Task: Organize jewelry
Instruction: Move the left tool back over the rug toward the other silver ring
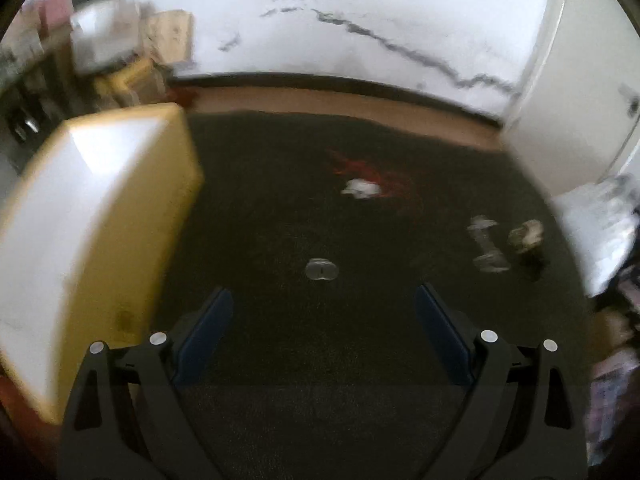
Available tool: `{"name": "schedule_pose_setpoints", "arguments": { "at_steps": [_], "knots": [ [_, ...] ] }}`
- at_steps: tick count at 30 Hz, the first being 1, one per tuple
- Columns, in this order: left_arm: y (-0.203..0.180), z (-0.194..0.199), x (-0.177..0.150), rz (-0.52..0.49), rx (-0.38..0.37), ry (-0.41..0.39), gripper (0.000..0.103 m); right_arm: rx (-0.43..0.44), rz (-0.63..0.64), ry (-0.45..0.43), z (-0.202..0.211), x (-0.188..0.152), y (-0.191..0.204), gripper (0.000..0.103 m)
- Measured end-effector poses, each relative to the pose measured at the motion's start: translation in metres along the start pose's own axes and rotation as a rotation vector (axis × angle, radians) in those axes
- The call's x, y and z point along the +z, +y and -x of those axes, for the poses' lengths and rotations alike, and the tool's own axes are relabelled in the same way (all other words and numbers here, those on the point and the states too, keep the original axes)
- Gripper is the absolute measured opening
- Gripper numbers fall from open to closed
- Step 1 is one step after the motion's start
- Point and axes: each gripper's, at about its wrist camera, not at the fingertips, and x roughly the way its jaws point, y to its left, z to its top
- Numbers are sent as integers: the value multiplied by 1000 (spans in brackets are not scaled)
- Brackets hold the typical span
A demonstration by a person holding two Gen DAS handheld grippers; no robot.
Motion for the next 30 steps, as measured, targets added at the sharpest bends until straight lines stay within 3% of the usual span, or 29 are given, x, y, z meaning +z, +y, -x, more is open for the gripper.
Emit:
{"name": "schedule_pose_setpoints", "arguments": {
  "at_steps": [2,5,10,18,22,25,30],
  "knots": [
    [-3,-13,-6,-38,85,-11,90,12,9,-6,-5,1,9,97],
    [0,-40,-9,-21,68,54,90,26,28,7,-18,-1,25,97],
    [0,-63,-16,-68,90,84,90,82,10,37,-38,3,40,97],
    [-12,-85,-20,-132,89,56,90,112,3,19,-41,10,55,97],
    [-5,-104,-26,-119,104,81,91,109,-12,18,-41,13,53,97],
    [-4,-104,-27,-110,109,27,93,113,-20,7,-39,17,52,97],
    [-5,-105,-26,-106,114,21,92,121,-27,-6,-35,20,49,97]
  ]
}}
